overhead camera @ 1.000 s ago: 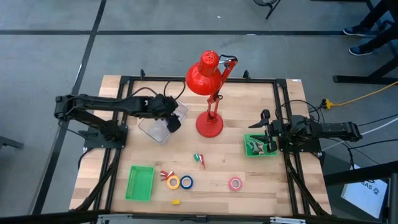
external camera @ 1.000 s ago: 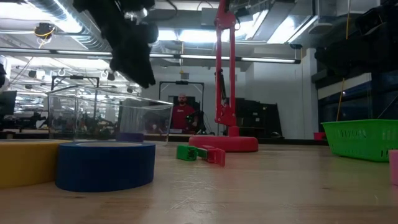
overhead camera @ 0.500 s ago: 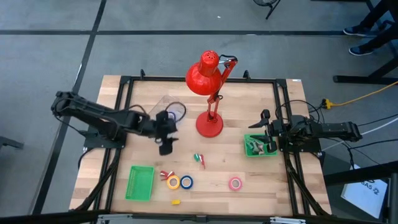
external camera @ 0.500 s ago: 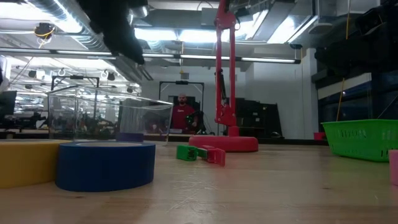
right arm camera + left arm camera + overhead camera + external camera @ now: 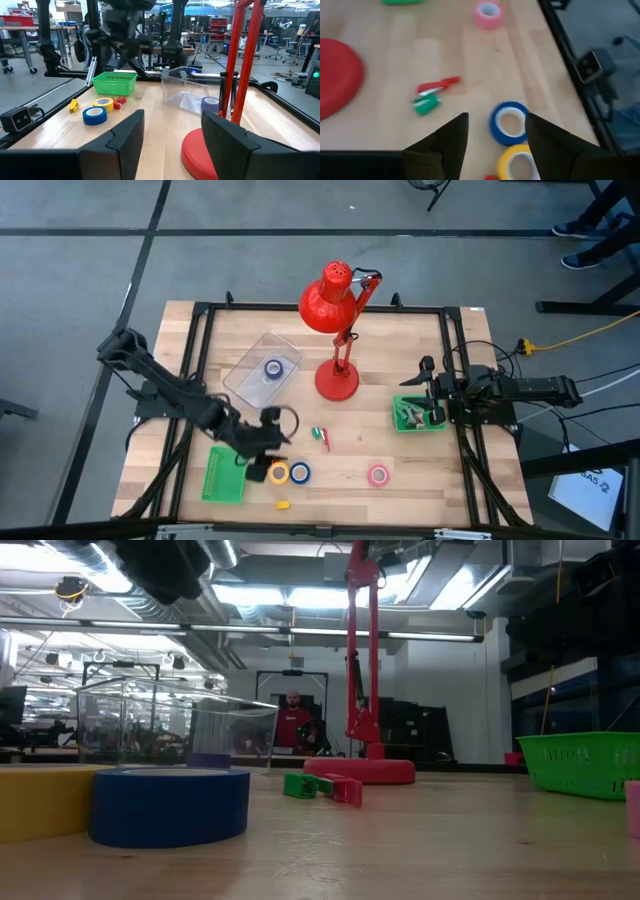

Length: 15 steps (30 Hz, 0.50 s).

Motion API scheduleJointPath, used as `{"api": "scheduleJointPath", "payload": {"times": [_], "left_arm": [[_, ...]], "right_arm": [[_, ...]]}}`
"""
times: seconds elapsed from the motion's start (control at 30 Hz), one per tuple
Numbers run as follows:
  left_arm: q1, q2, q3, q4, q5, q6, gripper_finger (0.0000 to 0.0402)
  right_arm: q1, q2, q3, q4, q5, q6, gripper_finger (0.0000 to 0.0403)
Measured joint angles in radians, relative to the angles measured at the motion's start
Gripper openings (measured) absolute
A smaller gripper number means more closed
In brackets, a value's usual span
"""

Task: Pick and place Stapler, Stapler remover, tape
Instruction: Put the yellow tape into the transparent bin

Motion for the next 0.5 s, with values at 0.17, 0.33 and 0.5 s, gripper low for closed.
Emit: {"api": "scheduleJointPath", "payload": {"times": [0.17, 0.33, 0.5], "left_arm": [[-0.041, 0.076, 0.0, 0.048, 0.05, 0.001, 0.0192], [-0.074, 0.13, 0.0, 0.048, 0.114, 0.104, 0.0192], [-0.103, 0.163, 0.0, 0.043, 0.157, 0.197, 0.0192]], "right_arm": [[0.0, 0.0, 0.0, 0.0, 0.0, 0.0, 0.0199], [0.0, 0.0, 0.0, 0.0, 0.0, 0.0, 0.0199], [0.0, 0.0, 0.0, 0.0, 0.0, 0.0, 0.0199]]}}
